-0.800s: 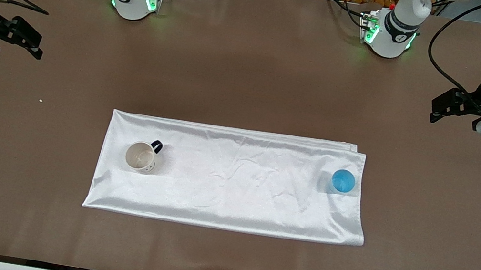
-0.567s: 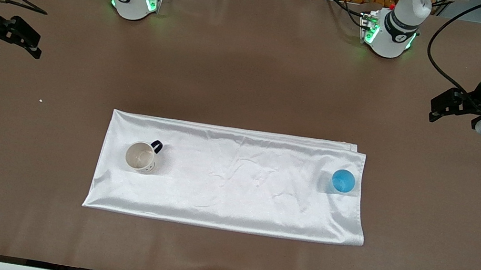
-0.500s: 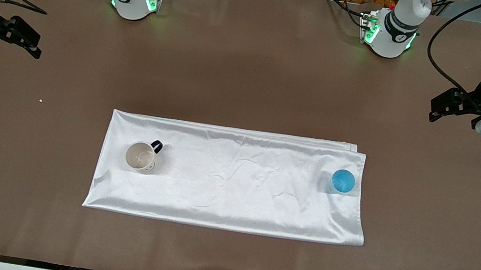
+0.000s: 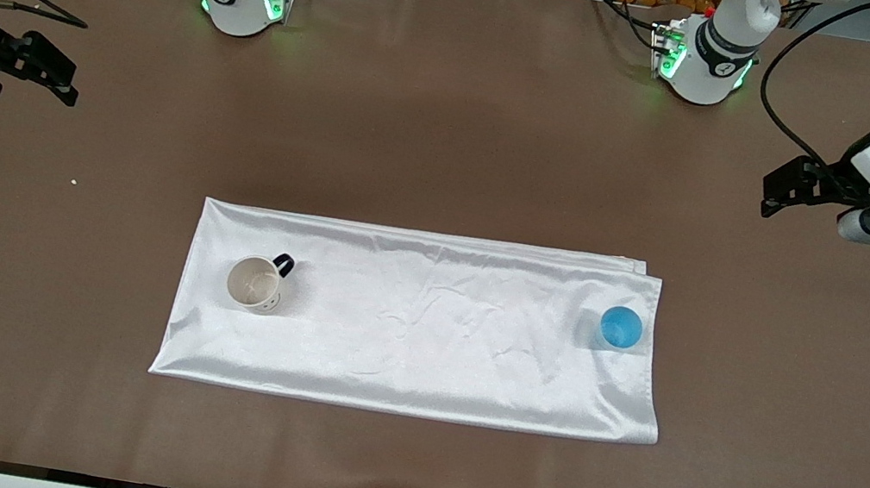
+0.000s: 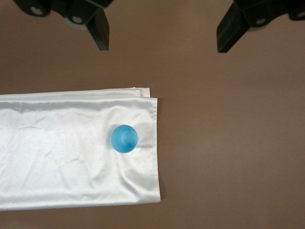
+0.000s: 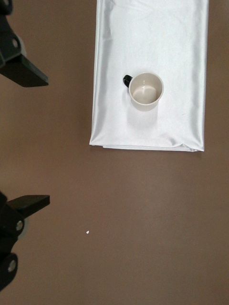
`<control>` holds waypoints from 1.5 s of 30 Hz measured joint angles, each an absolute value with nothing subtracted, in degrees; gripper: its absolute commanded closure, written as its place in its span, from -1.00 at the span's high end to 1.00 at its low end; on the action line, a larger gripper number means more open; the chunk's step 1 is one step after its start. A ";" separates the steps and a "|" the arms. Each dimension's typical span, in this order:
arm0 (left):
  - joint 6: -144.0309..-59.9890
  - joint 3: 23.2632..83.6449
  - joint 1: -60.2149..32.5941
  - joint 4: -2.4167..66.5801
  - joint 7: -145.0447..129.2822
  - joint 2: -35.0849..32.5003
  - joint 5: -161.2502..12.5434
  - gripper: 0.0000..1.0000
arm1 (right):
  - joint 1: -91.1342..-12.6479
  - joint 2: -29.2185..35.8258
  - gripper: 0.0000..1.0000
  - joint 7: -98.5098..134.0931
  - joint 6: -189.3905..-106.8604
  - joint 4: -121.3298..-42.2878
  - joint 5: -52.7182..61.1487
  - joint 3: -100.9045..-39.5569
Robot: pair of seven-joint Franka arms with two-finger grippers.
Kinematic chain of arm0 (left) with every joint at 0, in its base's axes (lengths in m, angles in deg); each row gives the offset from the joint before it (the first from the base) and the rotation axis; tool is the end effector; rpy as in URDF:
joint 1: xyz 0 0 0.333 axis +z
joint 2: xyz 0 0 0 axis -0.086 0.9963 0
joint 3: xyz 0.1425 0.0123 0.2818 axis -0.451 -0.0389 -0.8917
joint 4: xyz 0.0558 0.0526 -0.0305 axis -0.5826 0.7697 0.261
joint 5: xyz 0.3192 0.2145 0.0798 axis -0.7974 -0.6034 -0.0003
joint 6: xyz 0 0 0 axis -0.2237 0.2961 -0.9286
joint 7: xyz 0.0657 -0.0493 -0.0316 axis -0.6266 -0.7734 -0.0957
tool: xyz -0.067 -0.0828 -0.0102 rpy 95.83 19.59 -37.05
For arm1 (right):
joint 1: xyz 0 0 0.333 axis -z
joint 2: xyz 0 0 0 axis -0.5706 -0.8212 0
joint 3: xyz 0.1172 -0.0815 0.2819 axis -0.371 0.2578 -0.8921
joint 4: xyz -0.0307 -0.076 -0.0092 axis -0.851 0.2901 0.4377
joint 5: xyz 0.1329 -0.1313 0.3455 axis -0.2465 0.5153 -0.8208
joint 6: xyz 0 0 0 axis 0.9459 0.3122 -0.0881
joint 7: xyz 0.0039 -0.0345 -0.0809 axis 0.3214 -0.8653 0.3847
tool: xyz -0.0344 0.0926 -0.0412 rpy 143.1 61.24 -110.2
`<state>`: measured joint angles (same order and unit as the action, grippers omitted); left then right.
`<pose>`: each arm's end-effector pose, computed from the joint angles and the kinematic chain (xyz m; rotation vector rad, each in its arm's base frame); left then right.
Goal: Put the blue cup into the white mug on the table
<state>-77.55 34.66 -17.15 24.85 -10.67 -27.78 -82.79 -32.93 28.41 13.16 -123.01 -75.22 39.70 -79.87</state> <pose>0.5420 -0.1128 0.6177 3.1279 -0.0656 0.0241 0.5456 0.0254 0.6218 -3.1174 -0.0739 0.0109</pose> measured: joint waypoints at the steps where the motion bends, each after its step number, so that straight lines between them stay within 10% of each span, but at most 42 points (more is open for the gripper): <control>1: -77.55 34.78 -17.17 24.85 -10.68 -27.78 -82.79 1.00 | -32.94 28.12 1.00 13.18 -122.92 -75.26 39.70 -79.89; 13: -77.39 36.11 -17.18 24.95 -11.53 -27.40 -82.79 1.00 | -34.35 24.32 1.00 13.29 -125.11 -77.74 39.51 -80.34; 45: -85.59 42.84 -18.31 25.92 -13.24 -11.12 -82.97 1.00 | -43.49 19.96 1.00 -2.05 -162.39 -104.09 39.30 -80.48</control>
